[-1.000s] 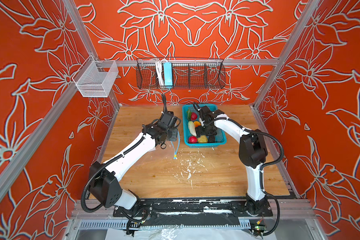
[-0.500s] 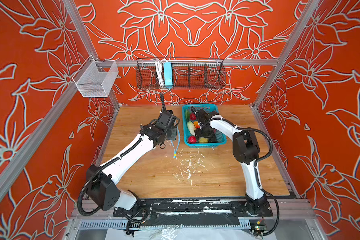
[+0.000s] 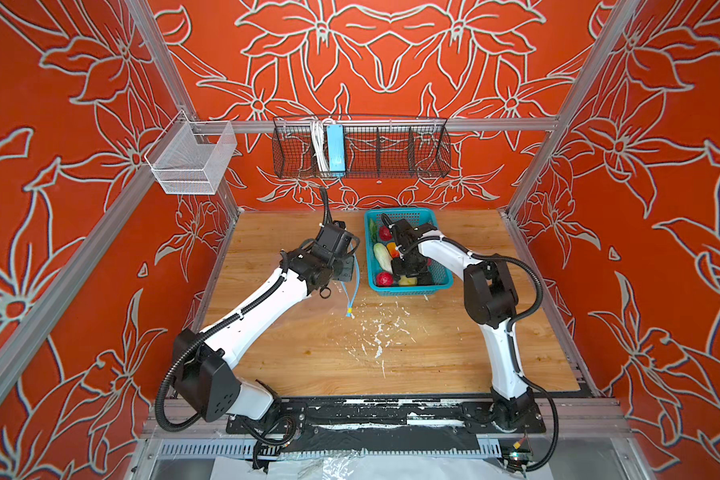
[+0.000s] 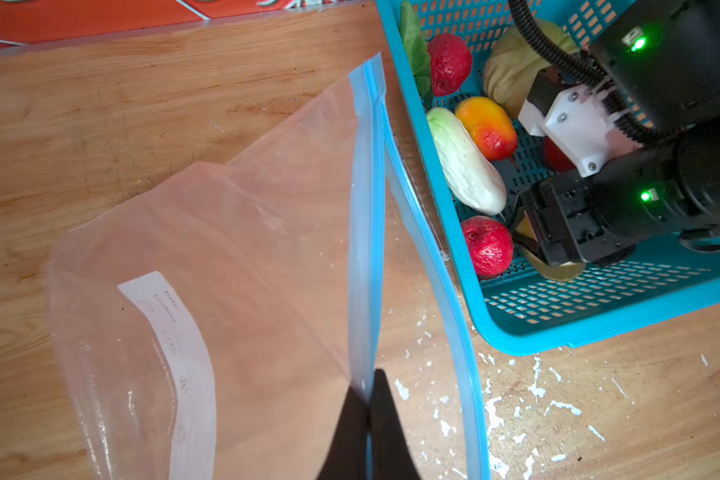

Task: Place the food in the zip-top bag and seal the zipper
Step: 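Lower the right gripper into the basket and grasp the yellow potato, then lift the potato with the right gripper and carry it over the held bag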

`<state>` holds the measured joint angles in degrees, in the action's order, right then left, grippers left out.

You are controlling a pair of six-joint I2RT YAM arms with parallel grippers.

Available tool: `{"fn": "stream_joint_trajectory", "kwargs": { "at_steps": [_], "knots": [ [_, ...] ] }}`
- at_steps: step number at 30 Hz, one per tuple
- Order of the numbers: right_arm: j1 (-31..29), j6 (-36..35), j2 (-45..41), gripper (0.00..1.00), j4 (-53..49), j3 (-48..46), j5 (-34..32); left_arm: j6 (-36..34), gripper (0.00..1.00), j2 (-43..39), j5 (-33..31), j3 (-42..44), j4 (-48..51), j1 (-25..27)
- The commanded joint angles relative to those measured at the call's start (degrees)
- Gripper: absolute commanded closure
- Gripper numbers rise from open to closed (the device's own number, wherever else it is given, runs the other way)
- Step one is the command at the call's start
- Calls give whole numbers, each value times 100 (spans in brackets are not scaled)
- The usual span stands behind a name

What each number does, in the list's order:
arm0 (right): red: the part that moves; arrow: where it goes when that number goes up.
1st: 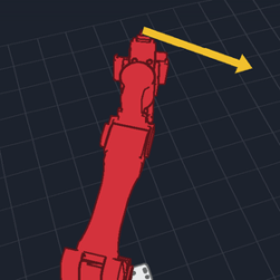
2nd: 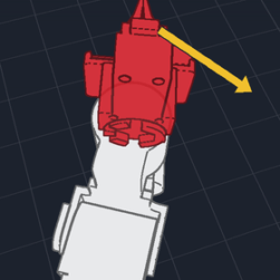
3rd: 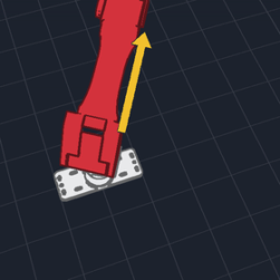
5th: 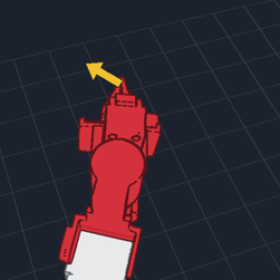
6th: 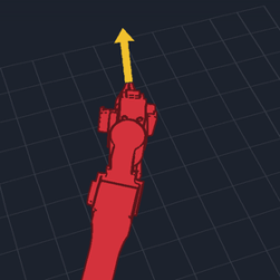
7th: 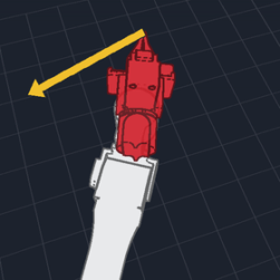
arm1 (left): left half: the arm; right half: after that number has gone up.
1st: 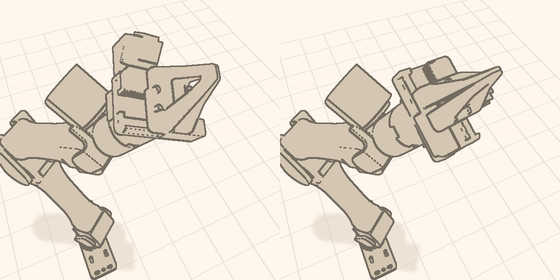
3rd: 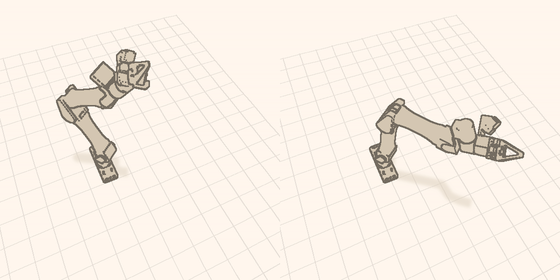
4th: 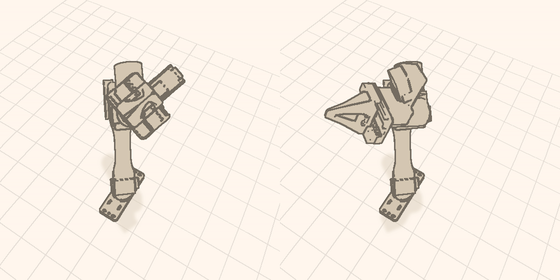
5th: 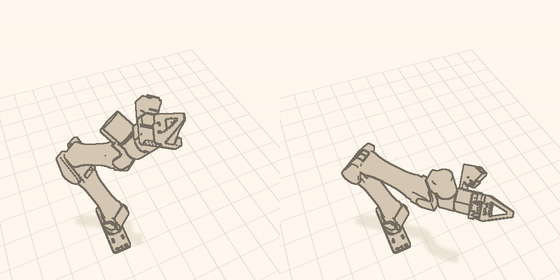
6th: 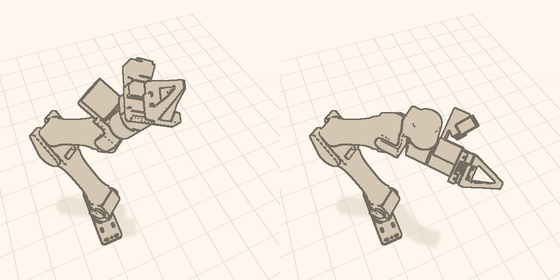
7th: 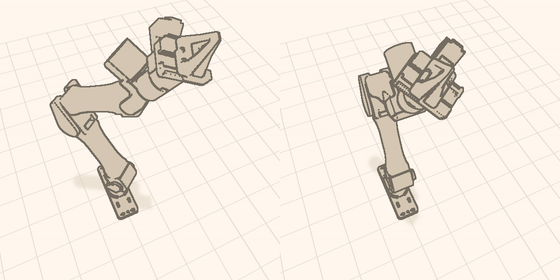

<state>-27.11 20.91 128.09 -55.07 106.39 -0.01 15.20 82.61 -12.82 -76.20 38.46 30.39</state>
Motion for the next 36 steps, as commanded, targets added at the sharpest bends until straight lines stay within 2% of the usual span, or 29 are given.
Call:
{"fn": "stream_joint_trajectory", "kwargs": {
  "at_steps": [1, 12, 27, 36],
  "knots": [
    [-25, 176, -372, 48, -44, 36, 27, -9, 100, -150, -48, 27, -5, 11],
    [-31, 299, -1078, 49, 285, -313, 70, -4, 100, -134, -28, 35, -14, 11],
    [-22, 561, -1635, 51, 1083, -809, 452, 44, 100, -93, 13, 18, 4, 11],
    [-12, 921, -2360, 53, 2074, -1486, 602, 19, 100, -102, -9, 0, 17, 2]
  ]
}}
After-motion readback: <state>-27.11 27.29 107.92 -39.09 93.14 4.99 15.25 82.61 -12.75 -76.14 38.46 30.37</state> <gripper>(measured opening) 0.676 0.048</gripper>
